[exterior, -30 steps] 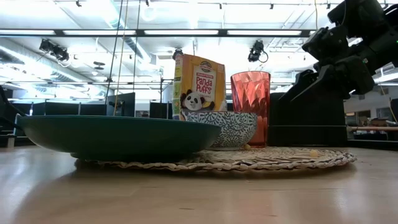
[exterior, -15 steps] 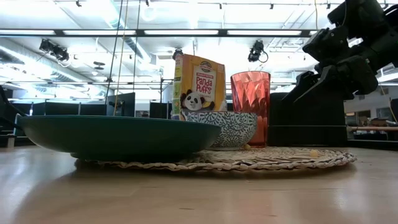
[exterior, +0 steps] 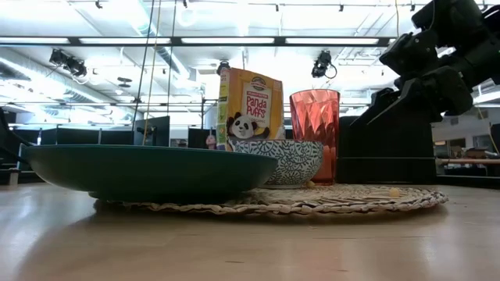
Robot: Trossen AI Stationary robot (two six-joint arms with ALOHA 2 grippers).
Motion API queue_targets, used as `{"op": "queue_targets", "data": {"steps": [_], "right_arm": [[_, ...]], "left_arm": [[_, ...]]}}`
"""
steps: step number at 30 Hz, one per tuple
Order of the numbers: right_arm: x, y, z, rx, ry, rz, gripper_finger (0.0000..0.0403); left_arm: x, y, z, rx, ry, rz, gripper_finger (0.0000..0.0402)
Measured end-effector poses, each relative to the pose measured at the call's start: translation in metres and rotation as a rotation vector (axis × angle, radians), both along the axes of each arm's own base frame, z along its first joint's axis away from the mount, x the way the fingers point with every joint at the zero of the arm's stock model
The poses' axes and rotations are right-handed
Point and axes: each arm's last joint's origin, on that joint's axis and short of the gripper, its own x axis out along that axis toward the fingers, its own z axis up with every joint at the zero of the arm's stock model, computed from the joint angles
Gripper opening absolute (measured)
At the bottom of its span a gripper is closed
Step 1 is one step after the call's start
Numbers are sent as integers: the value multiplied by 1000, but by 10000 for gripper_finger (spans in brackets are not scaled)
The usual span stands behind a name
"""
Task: Arrange a breakfast setting
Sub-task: Put the red apple on the brown table mat
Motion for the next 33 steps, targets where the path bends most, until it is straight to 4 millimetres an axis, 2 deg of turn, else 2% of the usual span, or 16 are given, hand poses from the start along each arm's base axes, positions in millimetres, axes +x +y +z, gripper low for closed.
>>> {"op": "queue_targets", "data": {"steps": [3,8,16,29,33], "right_arm": [[0,0,0,1,0,0,381],[0,0,0,13,1,-7,381],[0,0,0,12,3,-7,381],[0,-1,-1,35,-3,-52,381],[0,-5,0,62,-21,-136,381]], "left_arm": [[-7,3,13,44,28,13,314],[-17,-4,16,82,53,68,314],[-17,-6,13,154,-93,104,314],[-17,-6,13,39,-292,-571,314],[-19,-2,13,-42,-245,-713,314]]}}
